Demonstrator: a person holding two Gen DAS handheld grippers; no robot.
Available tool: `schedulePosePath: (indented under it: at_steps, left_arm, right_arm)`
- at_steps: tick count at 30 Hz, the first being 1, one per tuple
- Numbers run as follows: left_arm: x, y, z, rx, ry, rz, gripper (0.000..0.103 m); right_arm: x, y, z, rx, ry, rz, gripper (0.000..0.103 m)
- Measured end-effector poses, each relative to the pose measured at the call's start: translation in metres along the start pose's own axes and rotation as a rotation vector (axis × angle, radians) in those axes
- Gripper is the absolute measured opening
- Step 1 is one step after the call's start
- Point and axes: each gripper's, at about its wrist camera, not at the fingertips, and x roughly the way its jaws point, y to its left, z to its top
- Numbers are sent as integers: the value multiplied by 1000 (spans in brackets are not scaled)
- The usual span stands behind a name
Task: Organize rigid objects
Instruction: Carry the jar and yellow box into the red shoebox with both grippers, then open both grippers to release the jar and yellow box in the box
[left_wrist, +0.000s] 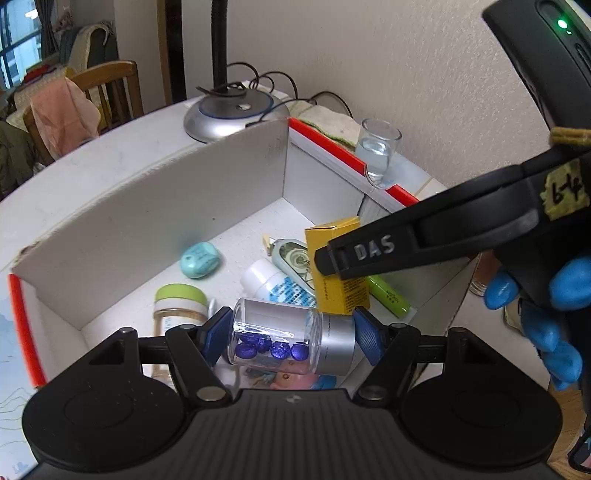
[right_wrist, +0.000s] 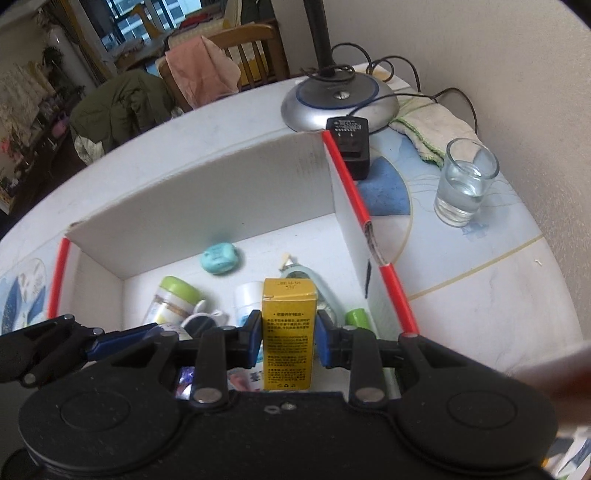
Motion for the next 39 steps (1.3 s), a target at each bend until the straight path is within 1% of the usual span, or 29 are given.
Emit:
schedulePosePath:
  at_steps: [8, 11, 13, 16, 20, 24, 27, 30, 33, 35, 37, 39]
  left_arm:
    - [23, 6, 6, -13, 45, -16, 70]
    - [31, 8, 8, -28, 82, -37, 70]
    - [33, 8, 9, -22, 91, -35, 70]
    - [40, 8, 11, -22, 135, -48, 70]
    - [42, 10, 12, -24, 154, -57, 70]
    - [40, 9, 12, -18, 148, -50, 70]
    - [36, 9, 11, -22, 130, -48, 71]
    - [28, 9, 9, -28, 106, -49, 74]
    - [18, 9, 8, -29, 77, -53, 75]
    - [12, 9, 7, -32, 60, -55, 75]
    - [6, 9, 5, -29, 51, -56, 79]
    - [2, 8, 3, -23, 43, -50, 80]
  right_arm:
    - [15, 6, 10, -47, 14, -3, 29]
    - [20, 9, 12, -61, 23, -7, 29]
    - [23, 9, 11, -54, 30, 2, 31]
    - [25, 9, 11, -59, 35, 1, 31]
    - [25, 9, 12, -44, 35, 14, 34]
    - [23, 8, 11, -30, 36, 21, 37]
    - [20, 10, 8, -35, 39, 23, 44]
    - [15, 12, 5, -31, 28, 33, 52]
    - [8, 14, 5, -30, 16, 37, 54]
    - [3, 14, 5, -28, 4, 35, 58]
    - [-2, 14, 5, -28, -11, 38, 63]
    - [-7, 14, 5, -29, -22, 40, 64]
